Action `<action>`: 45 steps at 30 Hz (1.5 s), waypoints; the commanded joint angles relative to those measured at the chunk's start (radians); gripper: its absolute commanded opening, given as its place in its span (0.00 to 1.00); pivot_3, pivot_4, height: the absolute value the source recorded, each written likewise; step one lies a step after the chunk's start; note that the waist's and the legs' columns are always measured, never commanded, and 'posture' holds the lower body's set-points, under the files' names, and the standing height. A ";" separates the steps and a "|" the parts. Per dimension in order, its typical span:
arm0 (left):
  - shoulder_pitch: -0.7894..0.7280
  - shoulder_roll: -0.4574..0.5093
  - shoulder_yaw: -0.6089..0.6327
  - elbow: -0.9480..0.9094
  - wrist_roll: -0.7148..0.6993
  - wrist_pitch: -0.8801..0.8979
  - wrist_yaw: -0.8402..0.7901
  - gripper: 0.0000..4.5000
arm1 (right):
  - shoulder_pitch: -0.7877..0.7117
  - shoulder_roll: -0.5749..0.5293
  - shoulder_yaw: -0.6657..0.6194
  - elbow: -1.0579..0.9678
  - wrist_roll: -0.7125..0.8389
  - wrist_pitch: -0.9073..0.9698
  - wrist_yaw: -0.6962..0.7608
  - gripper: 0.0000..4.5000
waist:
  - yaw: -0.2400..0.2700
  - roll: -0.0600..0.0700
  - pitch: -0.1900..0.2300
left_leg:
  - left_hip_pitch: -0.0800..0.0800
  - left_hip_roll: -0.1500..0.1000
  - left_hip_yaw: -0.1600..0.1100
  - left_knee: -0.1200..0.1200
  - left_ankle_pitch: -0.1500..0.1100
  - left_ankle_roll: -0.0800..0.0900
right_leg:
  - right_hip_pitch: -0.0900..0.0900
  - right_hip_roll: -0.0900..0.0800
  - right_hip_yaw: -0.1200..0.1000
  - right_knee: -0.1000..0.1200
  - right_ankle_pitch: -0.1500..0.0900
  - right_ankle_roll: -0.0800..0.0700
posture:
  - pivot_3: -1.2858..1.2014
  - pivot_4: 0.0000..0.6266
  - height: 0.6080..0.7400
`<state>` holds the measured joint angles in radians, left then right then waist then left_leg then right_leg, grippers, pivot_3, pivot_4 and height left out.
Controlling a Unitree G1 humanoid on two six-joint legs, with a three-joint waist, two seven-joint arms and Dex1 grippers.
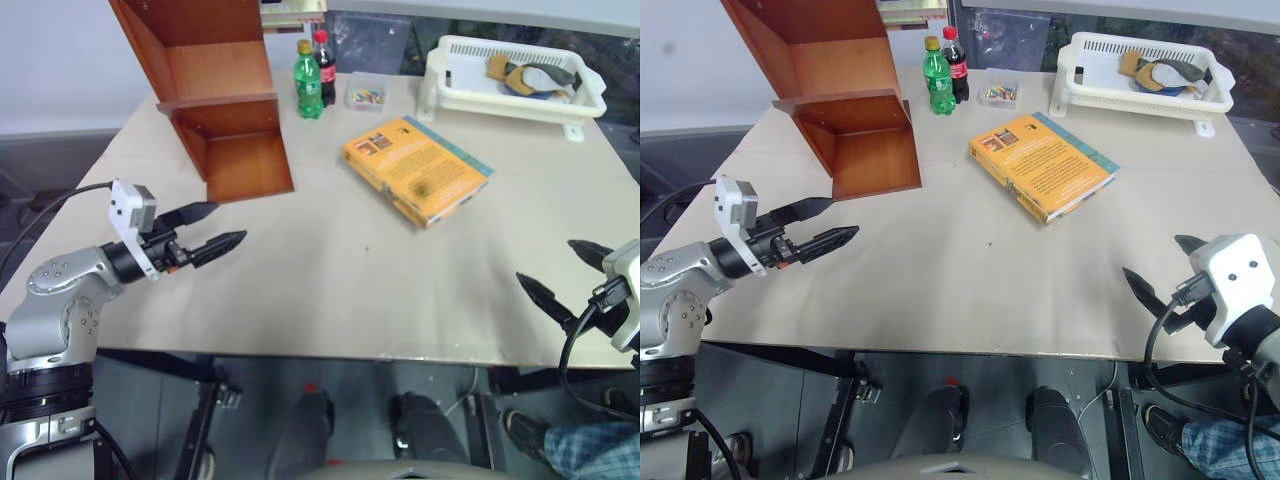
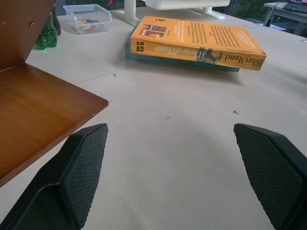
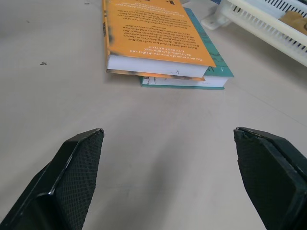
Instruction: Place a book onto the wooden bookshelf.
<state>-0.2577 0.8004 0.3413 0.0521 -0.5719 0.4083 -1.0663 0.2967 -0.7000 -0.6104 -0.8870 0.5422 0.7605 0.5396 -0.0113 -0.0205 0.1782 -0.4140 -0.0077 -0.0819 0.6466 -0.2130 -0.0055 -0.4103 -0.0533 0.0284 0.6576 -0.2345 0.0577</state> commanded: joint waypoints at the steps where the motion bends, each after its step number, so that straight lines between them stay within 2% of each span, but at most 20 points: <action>1: -0.030 0.005 -0.015 -0.015 -0.003 -0.010 -0.011 1.00 | 0.000 0.002 -0.028 -0.023 0.000 -0.019 -0.011 0.99 | 0.000 0.000 0.000 | 0.000 0.000 0.000 0.000 0.000 0.000 | 0.000 0.000 0.000 0.000 0.000 0.000 | 0.52 0.24 1.00; 10: -0.082 -0.030 -0.070 -0.026 -0.006 0.008 0.006 1.00 | 0.010 0.047 0.055 -0.010 -0.082 -0.079 -0.061 0.99 | -0.004 0.000 0.000 | 0.000 0.000 0.001 0.000 0.000 0.000 | 0.000 0.001 0.001 0.000 0.000 0.000 | 0.52 0.24 1.00; 13: -0.097 -0.057 -0.068 -0.063 -0.063 0.081 0.031 1.00 | -0.033 0.065 0.103 -0.001 -0.110 -0.051 -0.127 0.99 | -0.002 0.000 0.000 | 0.000 0.000 0.001 0.000 0.000 0.000 | 0.000 0.001 0.000 0.001 0.000 0.000 | 0.52 0.24 1.00; 15: -0.105 -0.082 -0.076 -0.102 -0.078 0.132 0.086 1.00 | -0.059 0.031 0.150 0.000 -0.159 -0.002 -0.166 0.99 | -0.002 0.000 0.000 | 0.000 0.000 0.001 0.000 0.000 0.000 | 0.000 0.001 0.000 0.001 0.000 0.000 | 0.52 0.24 1.00; 16: -0.111 -0.096 -0.076 -0.120 -0.092 0.165 0.117 1.00 | -0.070 0.014 0.177 0.004 -0.191 0.013 -0.184 0.99 | -0.002 0.000 0.000 | 0.000 0.000 0.001 0.001 0.000 0.000 | 0.000 0.001 0.001 0.001 0.000 0.000 | 0.52 0.24 1.00; 20: -0.194 -0.154 -0.110 -0.169 -0.211 0.510 0.320 1.00 | -0.173 -0.024 0.307 0.120 -0.256 -0.060 -0.158 0.99 | -0.001 -0.001 0.000 | 0.000 -0.001 0.000 0.001 0.000 0.000 | 0.000 0.001 0.000 0.001 0.001 0.002 | 0.52 0.24 1.00; 22: -0.272 -0.234 -0.113 -0.126 -0.270 0.678 0.436 1.00 | -0.227 -0.009 0.341 0.170 -0.266 -0.099 -0.153 0.99 | 0.000 -0.001 0.000 | 0.000 -0.003 -0.001 0.002 0.000 0.000 | 0.001 0.001 0.000 0.001 0.001 0.007 | 0.52 0.24 1.00; 26: -0.422 -0.482 -0.057 0.061 -0.308 0.787 0.651 1.00 | -0.286 0.015 0.370 0.187 -0.234 -0.149 -0.105 0.99 | 0.003 -0.001 0.000 | 0.000 -0.005 -0.003 0.004 0.000 0.000 | 0.002 0.001 -0.001 0.002 0.001 0.008 | 0.52 0.24 1.00; 31: -0.584 -0.708 0.031 0.349 -0.284 0.688 0.837 1.00 | -0.323 0.069 0.373 0.134 -0.193 -0.147 -0.114 0.99 | 0.000 -0.002 0.001 | 0.000 -0.006 -0.004 0.004 0.000 0.000 | 0.002 0.000 -0.001 0.003 0.003 0.004 | 0.52 0.24 1.00; 34: -0.714 -0.808 0.089 0.623 -0.252 0.493 0.875 1.00 | -0.289 0.118 0.382 0.023 -0.150 -0.106 -0.146 0.99 | 0.003 -0.002 0.001 | -0.001 -0.007 -0.004 0.004 0.000 0.000 | 0.001 0.001 -0.002 0.003 0.003 0.004 | 0.52 0.24 1.00; 39: -0.827 -0.823 0.157 0.858 -0.252 0.372 0.852 1.00 | -0.260 0.175 0.374 -0.102 -0.052 -0.046 -0.183 0.99 | -0.006 -0.002 0.001 | -0.001 -0.007 -0.003 0.003 0.000 0.000 | 0.001 0.000 -0.001 0.001 0.003 0.004 | 0.52 0.24 1.00; 45: -0.886 -0.819 0.219 1.017 -0.252 0.289 0.831 1.00 | -0.241 0.179 0.388 -0.160 0.016 -0.041 -0.248 0.99 | -0.002 -0.002 0.000 | -0.001 -0.007 -0.004 0.002 0.000 0.000 | 0.001 0.000 -0.002 0.001 0.003 0.004 | 0.52 0.24 1.00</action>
<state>-1.1110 -0.0167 0.5417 1.0455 -0.8106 0.7243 -0.2198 0.0538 -0.5117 -0.2110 -1.0080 0.5405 0.7375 0.3156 -0.0132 -0.0222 0.1787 -0.4150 -0.0148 -0.0857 0.6491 -0.2129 -0.0054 -0.4088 -0.0532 0.0268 0.6589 -0.2318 0.0622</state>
